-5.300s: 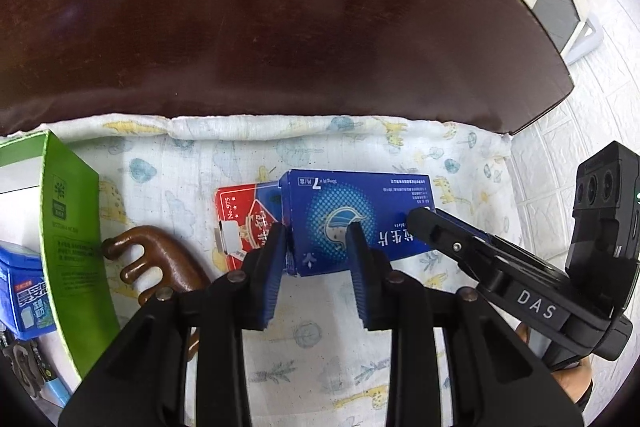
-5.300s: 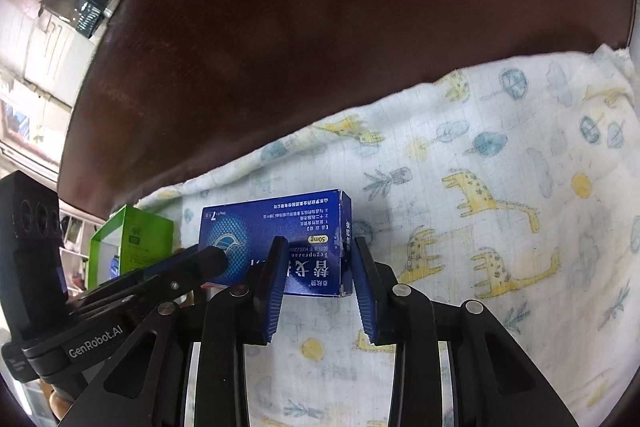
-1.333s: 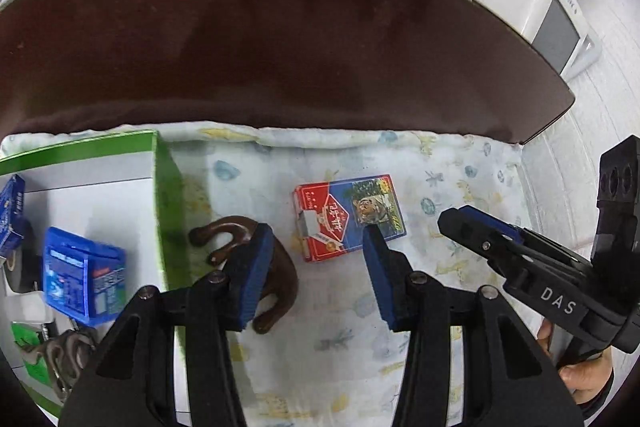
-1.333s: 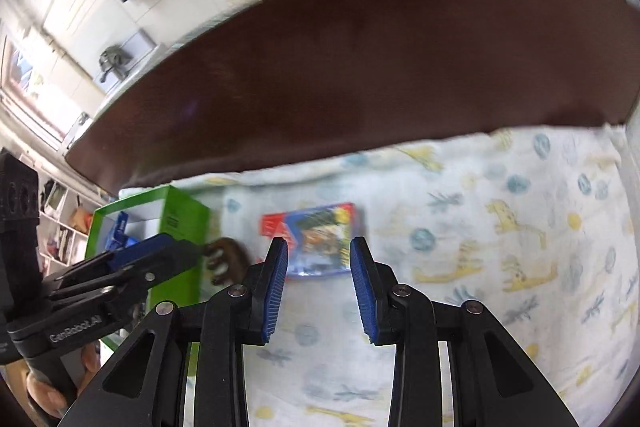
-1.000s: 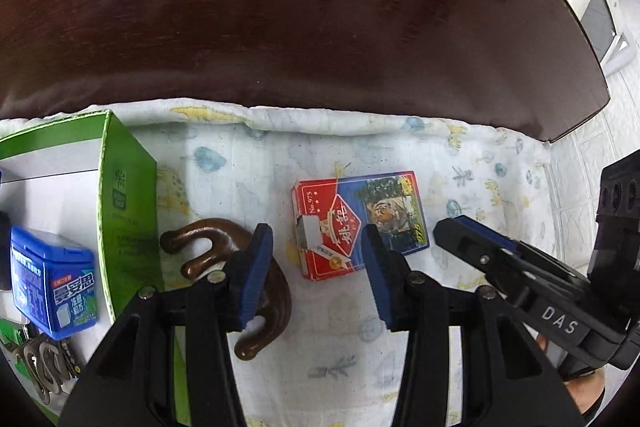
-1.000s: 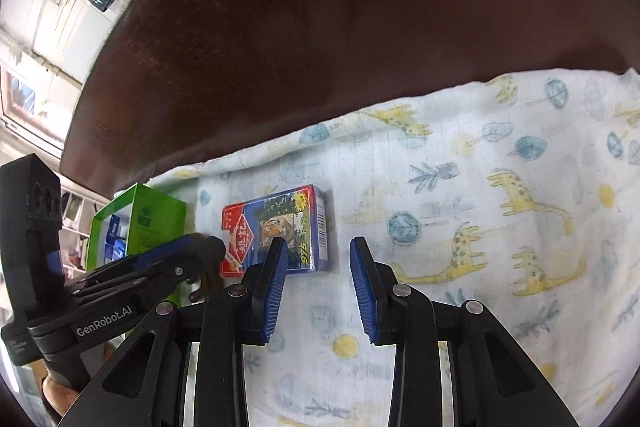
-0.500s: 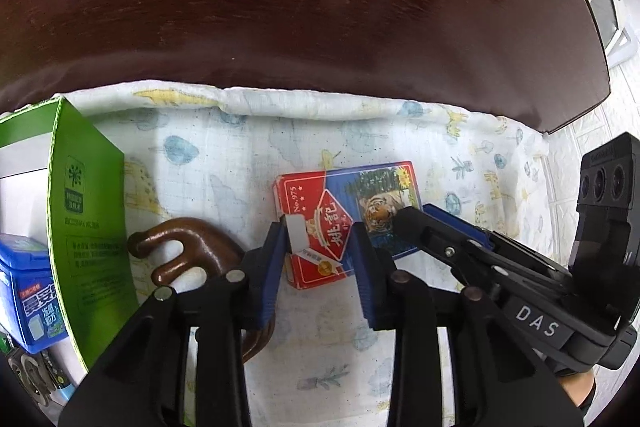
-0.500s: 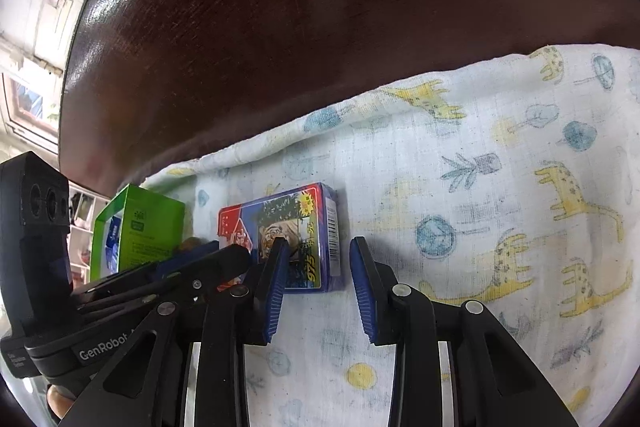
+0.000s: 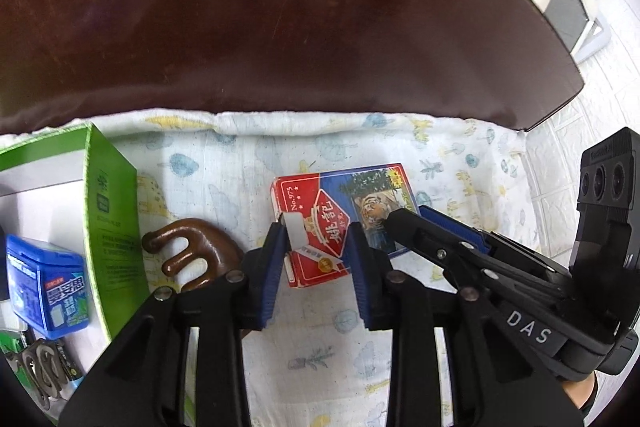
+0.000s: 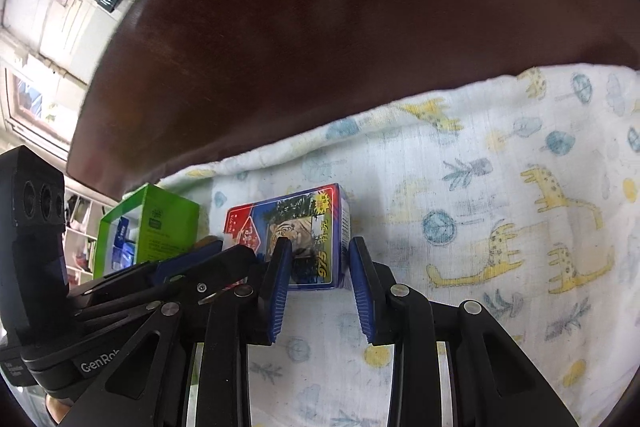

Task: Organize rigid objects
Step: 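Lift the red card box and carry it into the cardboard box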

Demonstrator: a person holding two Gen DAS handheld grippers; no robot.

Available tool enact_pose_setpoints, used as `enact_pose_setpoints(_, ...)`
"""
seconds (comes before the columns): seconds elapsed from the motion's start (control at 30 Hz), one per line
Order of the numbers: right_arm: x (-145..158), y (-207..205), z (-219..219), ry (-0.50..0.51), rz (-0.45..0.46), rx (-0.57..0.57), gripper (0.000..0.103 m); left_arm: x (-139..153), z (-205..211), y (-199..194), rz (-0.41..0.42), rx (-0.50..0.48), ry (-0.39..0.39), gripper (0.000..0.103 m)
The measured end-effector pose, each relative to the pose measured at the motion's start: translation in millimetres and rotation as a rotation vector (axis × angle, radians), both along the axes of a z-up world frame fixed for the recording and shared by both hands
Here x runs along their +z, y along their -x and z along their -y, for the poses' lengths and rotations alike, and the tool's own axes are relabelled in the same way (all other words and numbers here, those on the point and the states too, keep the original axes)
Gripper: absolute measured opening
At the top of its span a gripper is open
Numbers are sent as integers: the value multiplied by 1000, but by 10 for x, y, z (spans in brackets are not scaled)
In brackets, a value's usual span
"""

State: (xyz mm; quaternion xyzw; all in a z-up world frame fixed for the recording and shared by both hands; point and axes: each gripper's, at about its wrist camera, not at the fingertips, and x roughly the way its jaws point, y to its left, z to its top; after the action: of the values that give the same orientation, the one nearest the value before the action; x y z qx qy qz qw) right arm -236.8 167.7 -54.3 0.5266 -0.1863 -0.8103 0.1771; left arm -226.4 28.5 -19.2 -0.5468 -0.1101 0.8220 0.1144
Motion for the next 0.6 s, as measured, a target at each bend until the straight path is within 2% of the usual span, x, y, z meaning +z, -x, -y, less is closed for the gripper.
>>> enact_pose_setpoints(0.27,375,-142,103,1,-83,7,33,367,165,-177,-87,5,9,29)
enact_pose_setpoints(0.6,753,-316,512,23,-157,76,33,691,631,-467,-166,76,29,30)
